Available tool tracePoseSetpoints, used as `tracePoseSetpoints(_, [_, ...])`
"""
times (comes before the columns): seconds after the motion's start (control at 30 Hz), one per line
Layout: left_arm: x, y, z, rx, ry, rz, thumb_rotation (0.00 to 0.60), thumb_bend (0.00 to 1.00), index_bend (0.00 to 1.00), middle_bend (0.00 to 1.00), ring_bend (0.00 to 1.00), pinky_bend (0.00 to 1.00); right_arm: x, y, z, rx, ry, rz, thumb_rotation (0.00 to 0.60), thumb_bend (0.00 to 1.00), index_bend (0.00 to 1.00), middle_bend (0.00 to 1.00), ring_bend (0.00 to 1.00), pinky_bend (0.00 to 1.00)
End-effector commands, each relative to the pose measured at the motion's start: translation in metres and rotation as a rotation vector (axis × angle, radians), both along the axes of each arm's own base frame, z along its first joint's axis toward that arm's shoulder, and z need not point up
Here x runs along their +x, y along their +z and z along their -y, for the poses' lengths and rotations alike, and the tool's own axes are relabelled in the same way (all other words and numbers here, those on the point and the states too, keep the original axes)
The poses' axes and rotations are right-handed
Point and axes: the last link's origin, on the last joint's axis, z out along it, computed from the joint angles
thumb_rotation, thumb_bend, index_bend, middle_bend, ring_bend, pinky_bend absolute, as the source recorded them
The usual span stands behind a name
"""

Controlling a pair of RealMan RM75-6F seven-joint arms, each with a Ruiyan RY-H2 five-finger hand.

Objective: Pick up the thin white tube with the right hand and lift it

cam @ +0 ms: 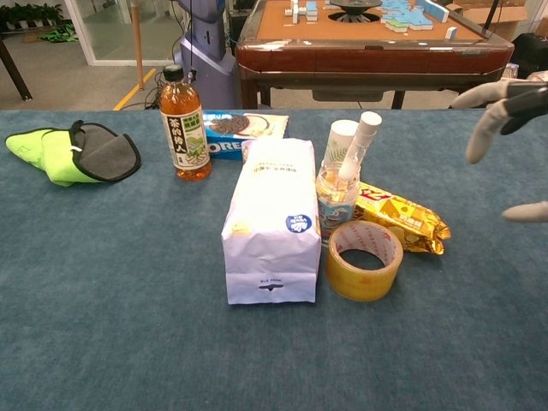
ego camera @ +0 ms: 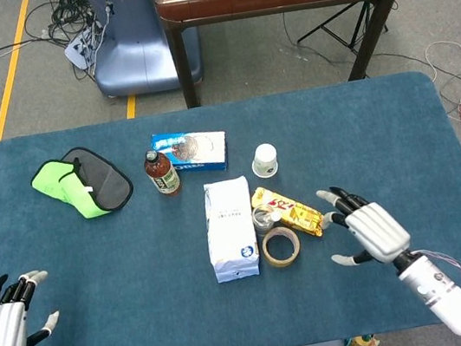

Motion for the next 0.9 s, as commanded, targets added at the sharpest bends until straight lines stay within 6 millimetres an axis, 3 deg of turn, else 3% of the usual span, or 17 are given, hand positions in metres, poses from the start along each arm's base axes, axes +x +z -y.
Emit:
tracePoseSetpoints(0.03, [-0.001,0.001,0.001,0.001,0.004,0.000,0.600,0.24,0.24,0.24,0.30,0.08,0.022,-0.021,0.017,0.049,0.040,0.001,0.600,0.21,0.41,0.08,0.03,0.18])
tracePoseSetpoints(0.27, [-0.004,0.003,0.004,0.006,0.015,-0.005,0.600,0.24,0.24,0.24,0.30,0.08,0.050,-0.055,0.039,0.116,0.076,-0.006,0.600,0.21,0.40,0.04,0.02,0.18])
tracePoseSetpoints(0.47, [-0.008,0.004,0.005,0.008,0.025,-0.007,0.600,0.24,0.24,0.24,0.30,0.08,0.064,-0.070,0.055,0.117,0.074,-0.008,0.600,0.21,0.30,0.04,0.02,0.18])
tracePoseSetpoints(0.7, [-0.009,0.004,0.005,0.009,0.028,-0.009,0.600,0.24,0.24,0.24,0.30,0.08,0.072,-0.078,0.068,0.109,0.058,0.005,0.600,0.21,0.25,0.04,0.02,0.18])
tracePoseSetpoints(0.9, [-0.013,0.005,0.007,0.010,0.041,-0.014,0.600,0.24,0.24,0.24,0.30,0.08,0.067,-0.070,0.066,0.070,0.052,0.056,0.600,0.21,0.25,0.09,0.02,0.18])
